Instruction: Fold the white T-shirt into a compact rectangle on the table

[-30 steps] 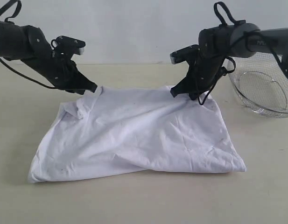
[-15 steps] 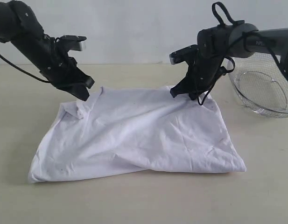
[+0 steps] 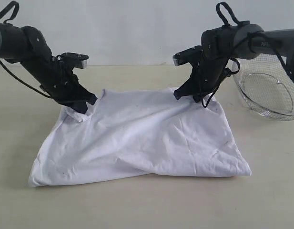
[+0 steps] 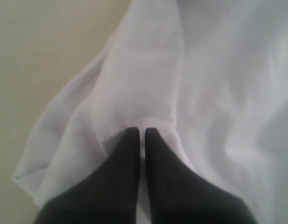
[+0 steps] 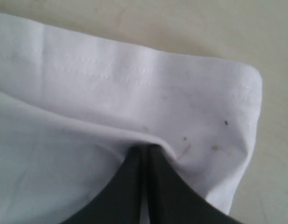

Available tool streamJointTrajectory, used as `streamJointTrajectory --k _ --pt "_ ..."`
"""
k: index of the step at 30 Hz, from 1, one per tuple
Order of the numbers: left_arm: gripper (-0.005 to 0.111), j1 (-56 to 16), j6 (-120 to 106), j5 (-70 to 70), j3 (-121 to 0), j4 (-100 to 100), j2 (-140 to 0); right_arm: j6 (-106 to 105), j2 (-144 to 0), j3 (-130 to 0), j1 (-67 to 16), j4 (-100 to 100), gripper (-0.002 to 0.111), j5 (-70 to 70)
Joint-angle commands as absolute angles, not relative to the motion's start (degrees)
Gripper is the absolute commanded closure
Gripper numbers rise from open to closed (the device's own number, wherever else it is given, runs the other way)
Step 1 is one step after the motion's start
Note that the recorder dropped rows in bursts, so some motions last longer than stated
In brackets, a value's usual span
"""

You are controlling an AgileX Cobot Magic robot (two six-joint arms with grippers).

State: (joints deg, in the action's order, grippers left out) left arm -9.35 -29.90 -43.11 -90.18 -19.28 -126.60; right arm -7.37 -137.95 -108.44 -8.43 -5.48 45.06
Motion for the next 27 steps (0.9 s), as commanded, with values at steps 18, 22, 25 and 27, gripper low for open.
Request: streamJointTrajectory --k 18,22,25,27 --pt "0.102 -6.53 -29.06 -23.83 -91.18 -17.12 -133.77 -7.44 -143.46 -106.71 -7.86 -6.64 0.109 51.22" --pt "0.102 -5.87 -29.06 -23.57 -94.23 -16.83 -133.77 -7.44 -143.46 -106.71 -7.86 -7.38 0.109 51.25" --pt "0.102 -4.97 -29.06 -23.48 -97.31 -16.83 -133.77 -7.44 -143.46 -106.71 -7.86 -8.36 0.109 51.93" --pt "0.102 -4.54 -29.06 -24.02 -99.12 -16.83 -133.77 -7.44 -143.46 -106.71 -7.86 -8.36 0.109 52.03"
